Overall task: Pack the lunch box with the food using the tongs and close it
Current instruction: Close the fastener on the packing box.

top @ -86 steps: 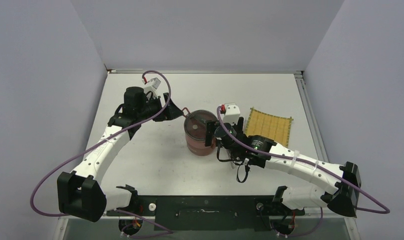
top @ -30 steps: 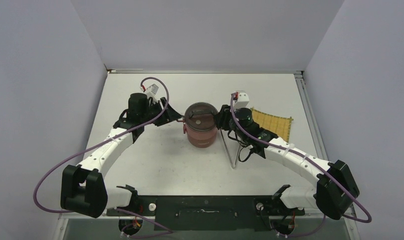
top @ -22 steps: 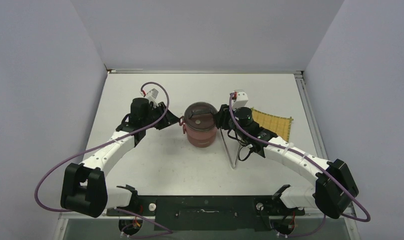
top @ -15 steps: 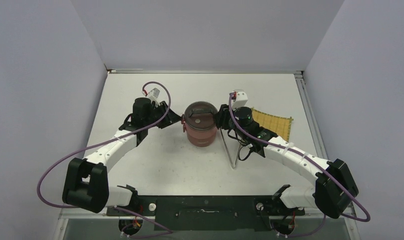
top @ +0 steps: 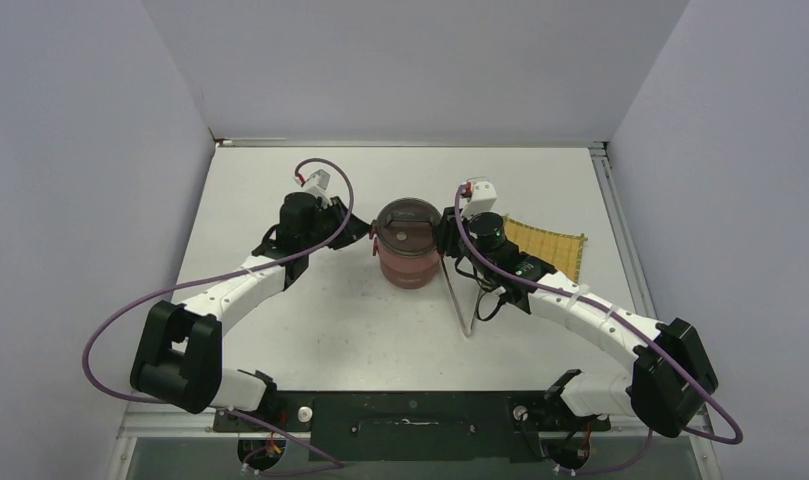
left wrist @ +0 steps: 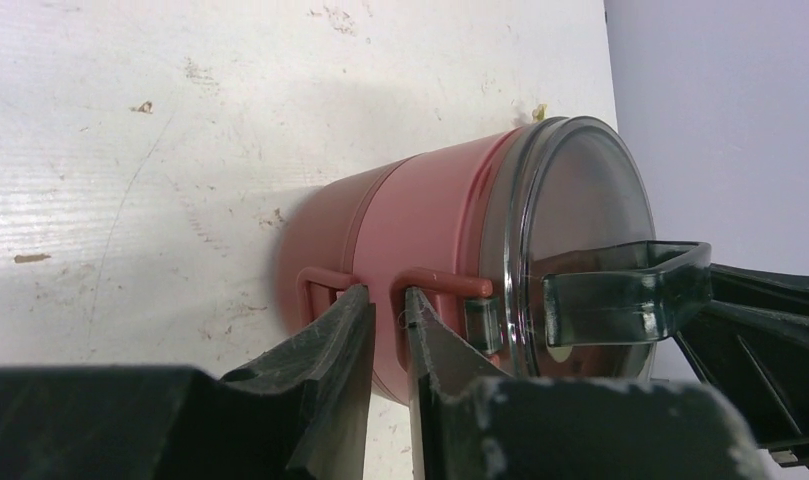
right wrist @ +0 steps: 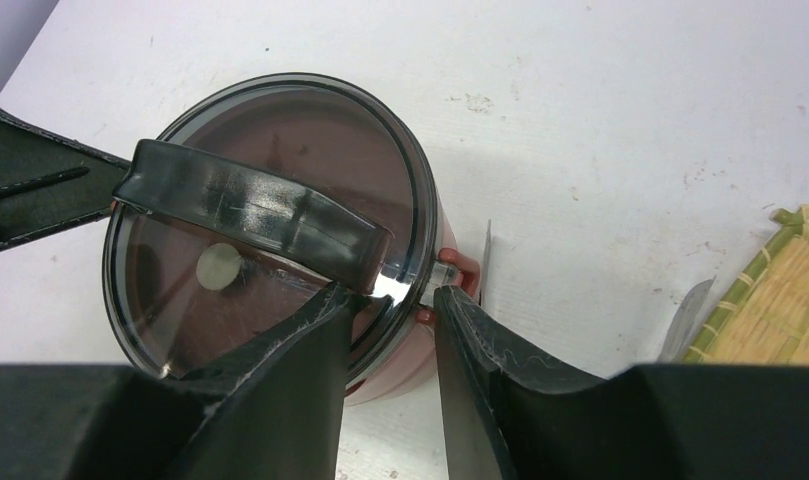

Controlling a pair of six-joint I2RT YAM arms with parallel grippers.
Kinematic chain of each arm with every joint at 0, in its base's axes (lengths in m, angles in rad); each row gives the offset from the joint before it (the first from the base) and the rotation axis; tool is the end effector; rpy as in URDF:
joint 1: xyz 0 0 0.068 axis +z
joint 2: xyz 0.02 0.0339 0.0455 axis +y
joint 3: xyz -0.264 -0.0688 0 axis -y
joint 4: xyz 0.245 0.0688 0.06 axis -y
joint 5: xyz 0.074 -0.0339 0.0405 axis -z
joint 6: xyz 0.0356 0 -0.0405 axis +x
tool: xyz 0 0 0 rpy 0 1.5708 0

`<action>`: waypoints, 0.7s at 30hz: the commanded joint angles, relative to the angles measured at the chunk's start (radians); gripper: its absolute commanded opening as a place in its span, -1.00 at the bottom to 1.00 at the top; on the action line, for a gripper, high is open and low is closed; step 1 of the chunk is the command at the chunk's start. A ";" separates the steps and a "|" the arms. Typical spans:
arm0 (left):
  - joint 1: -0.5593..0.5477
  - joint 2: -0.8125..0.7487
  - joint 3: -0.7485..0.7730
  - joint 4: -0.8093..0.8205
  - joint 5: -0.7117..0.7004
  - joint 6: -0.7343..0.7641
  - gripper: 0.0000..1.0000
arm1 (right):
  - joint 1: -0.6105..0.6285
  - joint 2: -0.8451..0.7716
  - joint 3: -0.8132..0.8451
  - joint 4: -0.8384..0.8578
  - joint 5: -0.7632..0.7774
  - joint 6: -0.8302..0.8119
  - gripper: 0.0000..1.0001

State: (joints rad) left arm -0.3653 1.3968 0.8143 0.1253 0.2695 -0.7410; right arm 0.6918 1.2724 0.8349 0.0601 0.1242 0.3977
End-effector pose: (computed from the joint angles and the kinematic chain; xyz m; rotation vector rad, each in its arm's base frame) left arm 0.2853 -0.1193 0.2410 -0.2225 2.1385 -0.9478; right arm 0.2272 0.1825 0.2761 -0.2086 1.9820 0.5950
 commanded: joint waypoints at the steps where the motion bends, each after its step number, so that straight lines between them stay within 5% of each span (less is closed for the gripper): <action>1: -0.076 0.062 -0.016 -0.067 0.015 0.001 -0.70 | 0.036 0.051 -0.020 -0.207 0.026 -0.039 -0.31; 21: -0.114 0.129 -0.109 0.054 0.034 -0.094 -0.95 | 0.086 0.094 -0.003 -0.226 0.073 -0.020 -0.43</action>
State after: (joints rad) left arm -0.4053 1.4540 0.7692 0.3317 0.2115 -0.8280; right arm 0.7456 1.2896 0.8635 0.0273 0.2649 0.3805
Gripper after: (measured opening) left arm 0.033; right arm 0.296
